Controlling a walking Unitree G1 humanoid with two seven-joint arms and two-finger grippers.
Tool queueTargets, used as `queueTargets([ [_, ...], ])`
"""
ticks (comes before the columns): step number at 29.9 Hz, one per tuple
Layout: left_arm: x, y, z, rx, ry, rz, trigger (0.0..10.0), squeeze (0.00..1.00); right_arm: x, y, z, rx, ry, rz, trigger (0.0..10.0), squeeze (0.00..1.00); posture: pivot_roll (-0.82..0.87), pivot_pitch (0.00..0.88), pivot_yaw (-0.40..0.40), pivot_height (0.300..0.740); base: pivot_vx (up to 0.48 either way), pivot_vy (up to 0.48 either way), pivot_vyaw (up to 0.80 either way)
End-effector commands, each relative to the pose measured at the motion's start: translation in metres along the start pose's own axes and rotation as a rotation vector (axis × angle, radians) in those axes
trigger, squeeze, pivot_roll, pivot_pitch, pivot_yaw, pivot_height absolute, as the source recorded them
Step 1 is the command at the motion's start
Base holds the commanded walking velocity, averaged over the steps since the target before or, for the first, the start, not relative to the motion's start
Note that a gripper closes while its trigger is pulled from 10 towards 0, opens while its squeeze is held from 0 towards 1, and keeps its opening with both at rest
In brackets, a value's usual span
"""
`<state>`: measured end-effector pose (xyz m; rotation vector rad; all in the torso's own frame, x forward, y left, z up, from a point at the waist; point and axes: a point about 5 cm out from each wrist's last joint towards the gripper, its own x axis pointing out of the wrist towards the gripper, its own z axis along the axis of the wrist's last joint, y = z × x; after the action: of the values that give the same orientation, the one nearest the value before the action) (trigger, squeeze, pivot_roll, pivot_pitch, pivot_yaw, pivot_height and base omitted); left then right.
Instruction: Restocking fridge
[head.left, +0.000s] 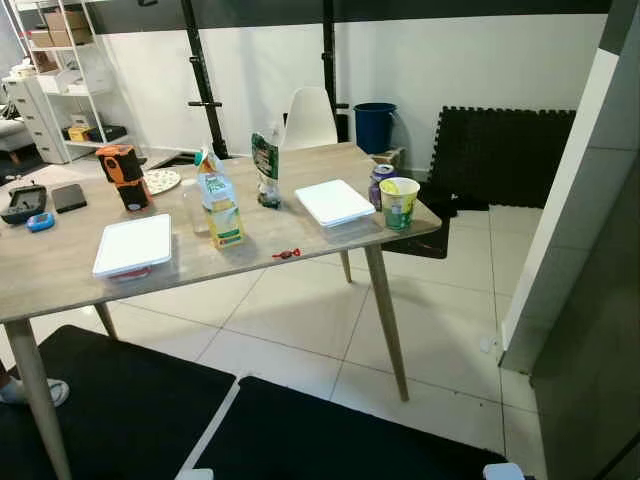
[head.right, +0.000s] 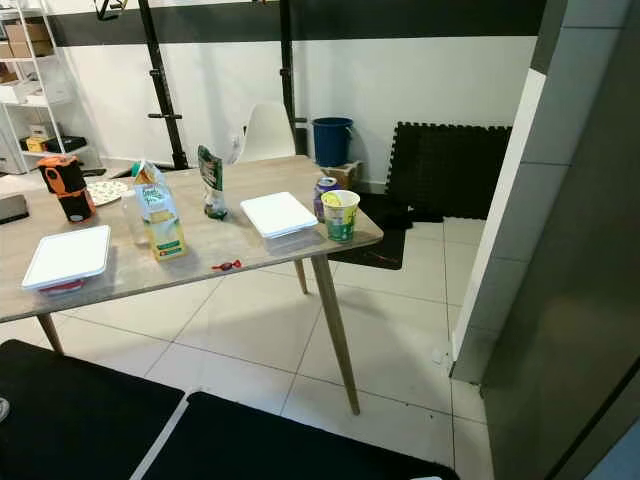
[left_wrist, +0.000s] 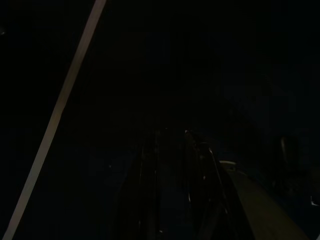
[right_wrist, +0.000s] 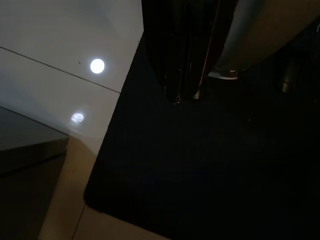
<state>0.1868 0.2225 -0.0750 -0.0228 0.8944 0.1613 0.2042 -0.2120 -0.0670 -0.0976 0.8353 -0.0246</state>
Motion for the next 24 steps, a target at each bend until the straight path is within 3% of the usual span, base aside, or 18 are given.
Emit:
queueTargets([
  [1, -0.0012, 0.0067, -0.0044, -0.014, 0.016, 0.025, 10.0, 0.00, -0.0020, 0.0004, -0.0100, -0.023, 0.040, 0.006, 10.0, 0.00, -0.06, 0.073, 0.048, 0.740, 0.000, 0.000, 0.00],
  [3, -0.0011, 0.0060, -0.0040, 0.024, 0.022, 0.006, 10.0, 0.00, -0.0023, -0.0008, -0.0107, 0.015, 0.036, -0.015, 10.0, 0.00, -0.06, 0.063, 0.033, 0.740, 0.000, 0.000, 0.00],
  [6, -0.0013, 0.0087, -0.0047, -0.013, 0.023, 0.029, 10.0, 0.00, -0.0022, 0.0011, -0.0110, -0.020, 0.041, 0.003, 10.0, 0.00, -0.06, 0.063, 0.048, 0.740, 0.000, 0.000, 0.00],
  [10, -0.0012, 0.0082, -0.0044, 0.025, 0.027, 0.015, 10.0, 0.00, -0.0019, 0.0006, -0.0093, 0.010, 0.031, -0.010, 10.0, 0.00, -0.07, 0.067, 0.040, 0.740, 0.000, 0.000, 0.00],
  [18, -0.0020, 0.0107, -0.0060, -0.002, 0.023, 0.030, 10.0, 0.00, -0.0017, 0.0020, -0.0092, -0.035, 0.039, 0.007, 10.0, 0.00, -0.05, 0.065, 0.043, 0.740, 0.000, 0.000, 0.00],
  [21, -0.0022, 0.0093, -0.0078, 0.047, 0.031, 0.021, 10.0, 0.00, -0.0022, -0.0006, -0.0096, 0.010, 0.028, -0.007, 10.0, 0.00, -0.05, 0.067, 0.015, 0.740, 0.000, 0.000, 0.00],
  [24, -0.0027, 0.0095, -0.0101, 0.033, 0.036, 0.029, 10.0, 0.00, -0.0029, 0.0002, -0.0125, -0.025, 0.040, 0.007, 10.0, 0.00, -0.06, 0.067, 0.036, 0.740, 0.000, 0.000, 0.00],
])
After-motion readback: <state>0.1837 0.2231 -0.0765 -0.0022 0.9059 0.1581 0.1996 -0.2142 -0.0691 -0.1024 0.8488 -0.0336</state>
